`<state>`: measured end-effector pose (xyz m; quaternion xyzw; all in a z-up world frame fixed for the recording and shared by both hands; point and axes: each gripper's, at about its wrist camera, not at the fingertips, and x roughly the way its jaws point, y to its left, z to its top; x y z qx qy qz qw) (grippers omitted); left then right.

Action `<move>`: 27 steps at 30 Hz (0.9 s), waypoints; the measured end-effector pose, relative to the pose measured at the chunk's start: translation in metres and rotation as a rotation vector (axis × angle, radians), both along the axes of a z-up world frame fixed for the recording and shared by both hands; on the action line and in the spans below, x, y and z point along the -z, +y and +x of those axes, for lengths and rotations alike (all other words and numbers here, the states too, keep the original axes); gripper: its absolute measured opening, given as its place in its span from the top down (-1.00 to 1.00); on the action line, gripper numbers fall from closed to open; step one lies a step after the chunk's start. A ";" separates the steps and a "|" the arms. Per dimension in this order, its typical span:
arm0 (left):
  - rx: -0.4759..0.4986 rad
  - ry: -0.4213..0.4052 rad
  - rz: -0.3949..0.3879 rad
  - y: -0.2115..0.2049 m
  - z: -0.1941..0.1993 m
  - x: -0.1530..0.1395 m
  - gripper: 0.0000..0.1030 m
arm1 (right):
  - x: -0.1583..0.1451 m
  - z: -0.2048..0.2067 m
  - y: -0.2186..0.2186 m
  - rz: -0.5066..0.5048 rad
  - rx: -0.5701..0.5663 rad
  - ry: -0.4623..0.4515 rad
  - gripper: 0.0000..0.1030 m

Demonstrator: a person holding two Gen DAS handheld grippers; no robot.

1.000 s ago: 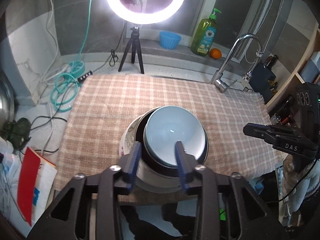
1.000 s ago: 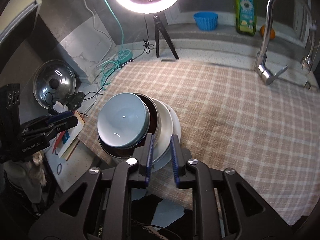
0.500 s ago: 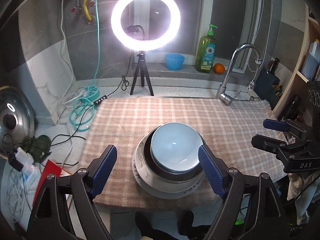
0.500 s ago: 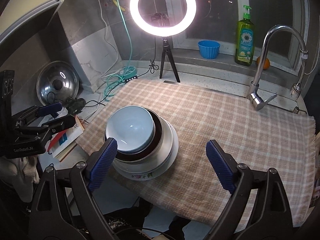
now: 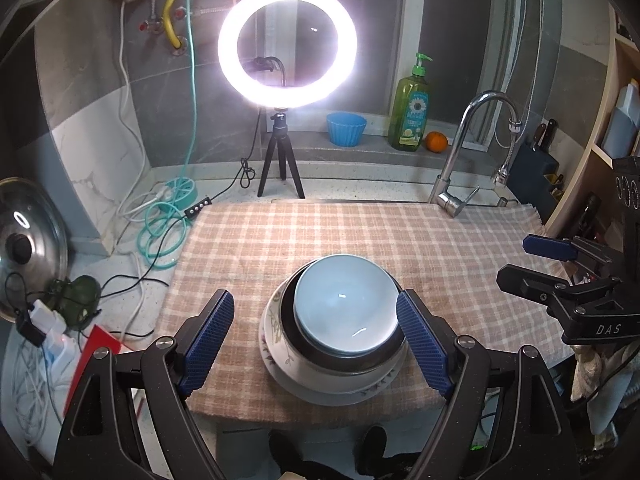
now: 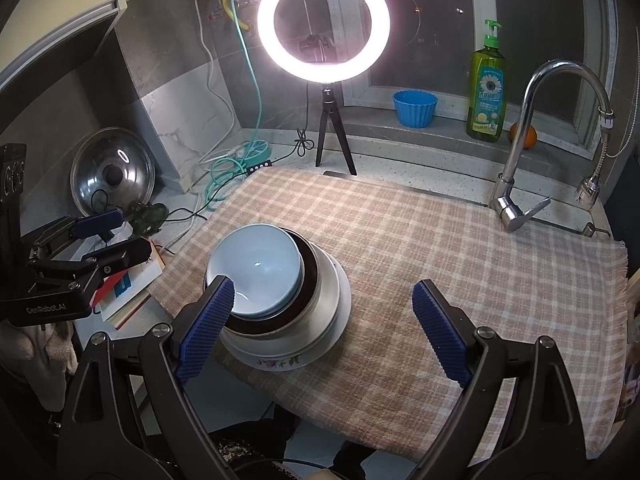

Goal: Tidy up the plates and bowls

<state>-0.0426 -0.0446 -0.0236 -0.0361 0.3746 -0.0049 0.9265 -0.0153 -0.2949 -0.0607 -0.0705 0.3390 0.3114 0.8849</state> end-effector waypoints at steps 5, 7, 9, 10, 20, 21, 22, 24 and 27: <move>-0.004 0.002 -0.002 0.001 0.002 0.001 -0.62 | 0.001 0.002 0.003 -0.003 0.001 -0.003 -0.80; -0.005 0.003 -0.003 0.002 0.004 0.002 -0.62 | 0.001 0.003 0.004 -0.002 -0.001 0.000 -0.80; -0.004 0.004 -0.003 0.002 0.004 0.002 -0.62 | 0.001 0.003 0.003 -0.002 0.002 0.003 -0.80; -0.003 0.004 -0.002 0.002 0.004 0.002 -0.62 | 0.002 0.003 0.004 -0.002 0.003 0.005 -0.80; 0.008 0.013 -0.003 0.000 0.007 0.004 -0.62 | 0.006 0.007 0.006 -0.006 0.003 0.012 -0.80; 0.009 0.013 -0.003 0.000 0.007 0.004 -0.62 | 0.006 0.007 0.006 -0.008 0.003 0.011 -0.80; 0.008 0.011 -0.003 -0.001 0.007 0.004 -0.62 | 0.006 0.007 0.006 -0.006 0.004 0.013 -0.80; 0.008 0.011 -0.002 0.000 0.007 0.004 -0.62 | 0.006 0.007 0.006 -0.004 0.003 0.015 -0.80; 0.004 0.011 0.001 -0.001 0.007 0.005 -0.62 | 0.006 0.006 0.006 -0.006 0.005 0.011 -0.80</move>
